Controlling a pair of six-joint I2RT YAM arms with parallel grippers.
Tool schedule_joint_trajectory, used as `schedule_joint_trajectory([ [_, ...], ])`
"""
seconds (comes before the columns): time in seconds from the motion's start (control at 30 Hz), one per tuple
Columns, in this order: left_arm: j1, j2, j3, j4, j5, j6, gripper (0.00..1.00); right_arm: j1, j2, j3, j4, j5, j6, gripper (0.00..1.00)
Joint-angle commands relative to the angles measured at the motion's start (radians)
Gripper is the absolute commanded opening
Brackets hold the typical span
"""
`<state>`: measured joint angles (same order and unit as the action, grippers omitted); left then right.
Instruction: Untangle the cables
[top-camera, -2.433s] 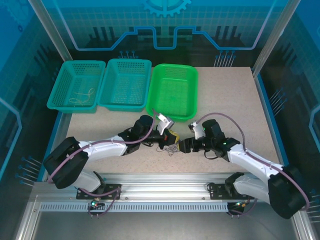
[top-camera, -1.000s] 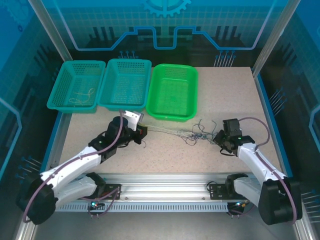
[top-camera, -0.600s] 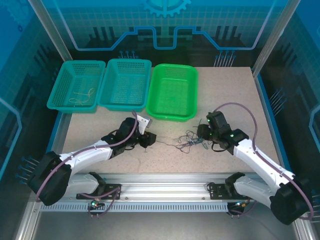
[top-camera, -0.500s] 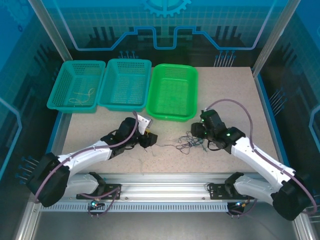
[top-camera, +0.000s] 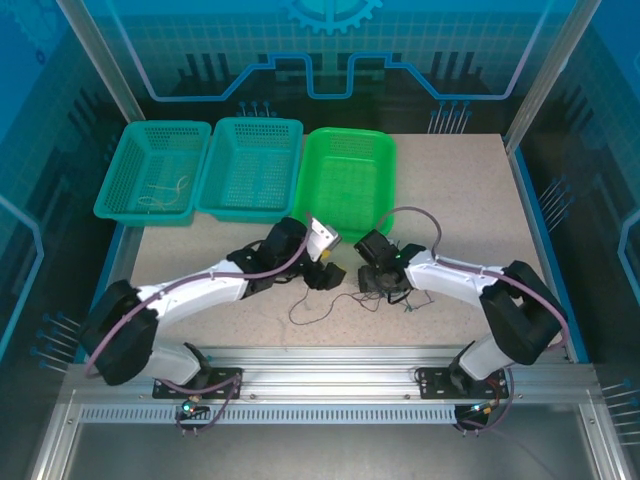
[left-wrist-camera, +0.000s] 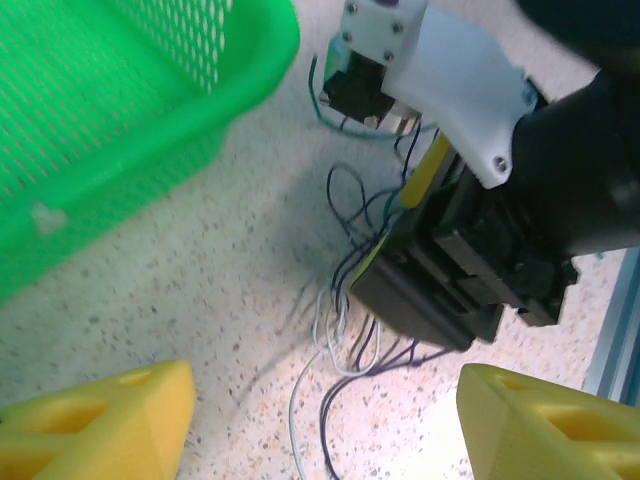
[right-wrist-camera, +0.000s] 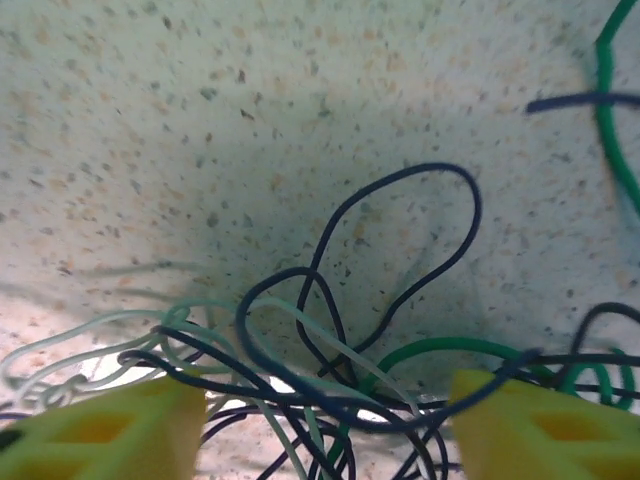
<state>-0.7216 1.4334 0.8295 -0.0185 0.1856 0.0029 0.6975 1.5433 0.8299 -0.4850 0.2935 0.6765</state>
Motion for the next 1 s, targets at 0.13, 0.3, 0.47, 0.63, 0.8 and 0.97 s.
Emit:
schedule_joint_trajectory([
  [0.13, -0.002, 0.202, 0.128, -0.222, 0.104, -0.024, 0.70, -0.031, 0.039, 0.002, 0.008, -0.028, -0.021, 0.32],
  [0.3, -0.005, 0.335, 0.199, -0.281, 0.061, -0.028, 0.67, -0.035, 0.026, 0.000, 0.024, -0.061, -0.046, 0.30],
  [0.47, -0.005, 0.356, 0.207, -0.236, 0.048, -0.051, 0.35, -0.035, 0.010, -0.012, 0.024, -0.056, -0.045, 0.27],
  [0.63, -0.005, 0.359, 0.198, -0.242, 0.003, -0.050, 0.00, -0.042, -0.020, -0.041, 0.024, -0.011, -0.013, 0.22],
  [0.8, 0.025, 0.174, 0.081, -0.118, -0.031, -0.120, 0.00, -0.113, -0.045, -0.059, -0.054, 0.074, 0.084, 0.00],
  [0.97, 0.151, -0.052, -0.032, -0.032, -0.049, -0.241, 0.00, -0.312, -0.150, -0.169, -0.059, 0.042, 0.200, 0.00],
])
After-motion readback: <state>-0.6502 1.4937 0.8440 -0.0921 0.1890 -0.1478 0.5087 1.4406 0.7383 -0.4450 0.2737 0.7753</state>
